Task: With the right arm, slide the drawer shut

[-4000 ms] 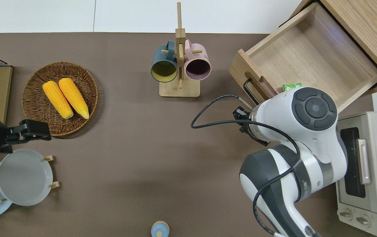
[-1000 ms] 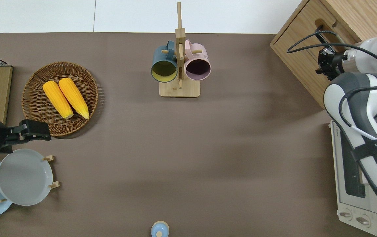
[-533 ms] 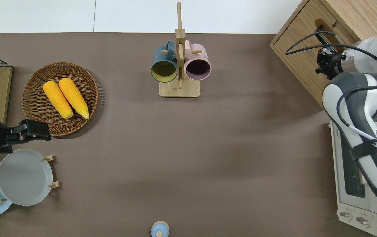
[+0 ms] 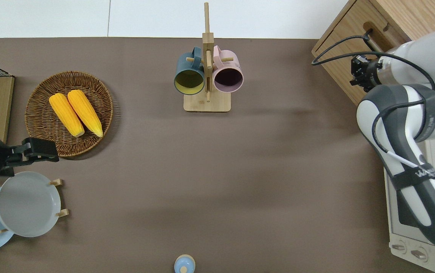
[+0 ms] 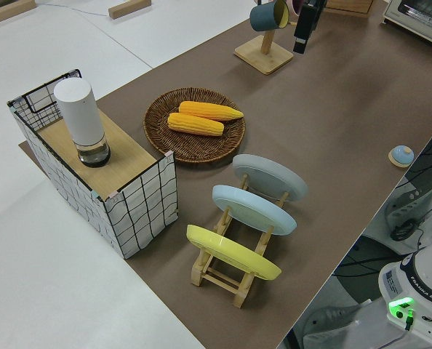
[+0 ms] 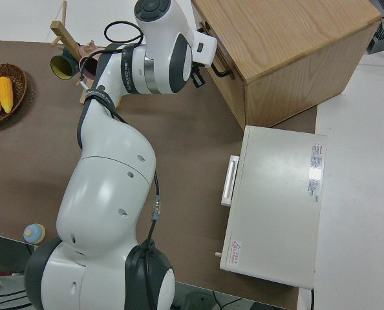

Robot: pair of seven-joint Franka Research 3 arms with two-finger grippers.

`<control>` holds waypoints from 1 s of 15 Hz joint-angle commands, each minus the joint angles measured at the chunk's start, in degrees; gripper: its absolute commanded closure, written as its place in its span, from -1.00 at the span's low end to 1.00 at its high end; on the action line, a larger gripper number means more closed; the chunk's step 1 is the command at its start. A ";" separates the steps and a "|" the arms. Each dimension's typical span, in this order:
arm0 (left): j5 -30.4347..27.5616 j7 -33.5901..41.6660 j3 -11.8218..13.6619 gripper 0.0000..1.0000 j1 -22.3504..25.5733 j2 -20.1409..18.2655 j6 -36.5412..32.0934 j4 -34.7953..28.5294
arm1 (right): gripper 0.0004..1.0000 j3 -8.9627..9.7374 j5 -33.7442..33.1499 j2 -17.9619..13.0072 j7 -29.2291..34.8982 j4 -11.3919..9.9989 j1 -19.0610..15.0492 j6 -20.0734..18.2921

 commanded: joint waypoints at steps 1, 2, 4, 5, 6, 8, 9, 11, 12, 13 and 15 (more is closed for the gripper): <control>-0.05 0.51 0.25 -0.99 -0.07 -0.48 -0.89 0.21 | 1.00 0.18 -1.12 -5.46 -0.57 -4.93 2.92 -3.11; -0.05 0.51 0.25 -0.99 -0.07 -0.48 -0.89 0.21 | 0.79 0.18 -1.21 -6.51 -3.72 -5.72 3.97 -4.42; -0.05 0.51 0.25 -0.99 -0.07 -0.48 -0.97 0.21 | 0.44 0.18 -1.30 -8.88 -9.52 -7.31 5.56 -7.24; -0.05 0.51 0.25 -0.99 -0.07 -0.48 -0.97 0.21 | 0.29 0.27 -1.30 -9.76 -11.38 -7.40 5.74 -8.90; -0.05 0.51 0.25 -0.99 -0.07 -0.48 -0.97 0.21 | 0.03 0.36 -1.30 -10.47 -13.92 -7.40 6.18 -10.40; -0.05 0.60 0.25 -0.99 -0.07 -0.48 -0.97 0.21 | -0.25 0.36 -1.38 -11.79 -19.02 -7.40 6.97 -13.83; -0.05 0.51 0.25 -0.99 -0.07 -0.48 -0.89 0.21 | -0.55 0.36 -1.38 -12.49 -21.65 -7.49 6.97 -14.97; -0.05 0.51 0.25 -0.99 -0.07 -0.48 -0.89 0.21 | -0.97 0.36 -1.21 -14.33 -27.54 -7.58 7.06 -16.73; -0.05 0.51 0.25 -0.99 -0.07 -0.48 -0.89 0.21 | -0.97 0.27 -1.21 -15.30 -30.09 -7.75 6.97 -17.70; -0.05 0.51 0.25 -0.99 -0.07 -0.48 -0.89 0.21 | -0.97 0.27 -1.03 -16.62 -33.25 -7.84 6.97 -18.84; -0.05 0.51 0.25 -0.99 -0.07 -0.48 -0.89 0.21 | -0.97 -0.34 -0.42 -18.64 -40.54 -7.84 6.97 -22.00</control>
